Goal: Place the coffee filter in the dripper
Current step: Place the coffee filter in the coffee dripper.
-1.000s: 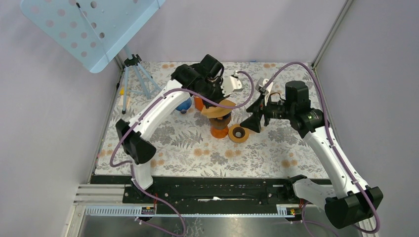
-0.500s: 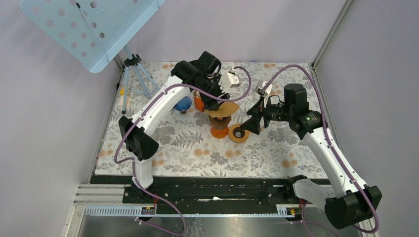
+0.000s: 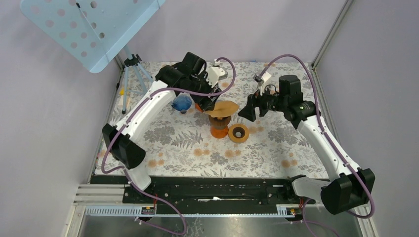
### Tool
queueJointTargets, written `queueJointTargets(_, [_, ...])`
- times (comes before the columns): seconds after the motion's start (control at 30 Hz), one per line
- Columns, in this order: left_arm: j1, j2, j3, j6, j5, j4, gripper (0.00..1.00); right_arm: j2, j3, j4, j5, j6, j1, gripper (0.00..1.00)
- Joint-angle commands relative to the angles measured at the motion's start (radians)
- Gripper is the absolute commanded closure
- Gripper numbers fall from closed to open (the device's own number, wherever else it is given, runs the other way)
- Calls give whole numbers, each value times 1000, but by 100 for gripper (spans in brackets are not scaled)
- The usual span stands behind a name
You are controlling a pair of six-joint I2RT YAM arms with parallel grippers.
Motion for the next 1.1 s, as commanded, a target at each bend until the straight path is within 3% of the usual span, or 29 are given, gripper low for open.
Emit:
queueJointTargets(0.0, [2, -70, -54, -90, 10, 108, 27, 31, 81, 37, 102, 32, 33, 15])
queueJointTargets(0.4, [3, -89, -122, -183, -30, 173, 26, 106, 138, 32, 284, 5, 128, 16])
queueJointTargets(0.67, [17, -118, -181, -250, -56, 232, 25, 165, 178, 33, 338, 27, 158, 19])
queueJointTargets(1.07, [61, -131, -267, -285, 25, 297, 25, 243, 205, 40, 356, 60, 191, 26])
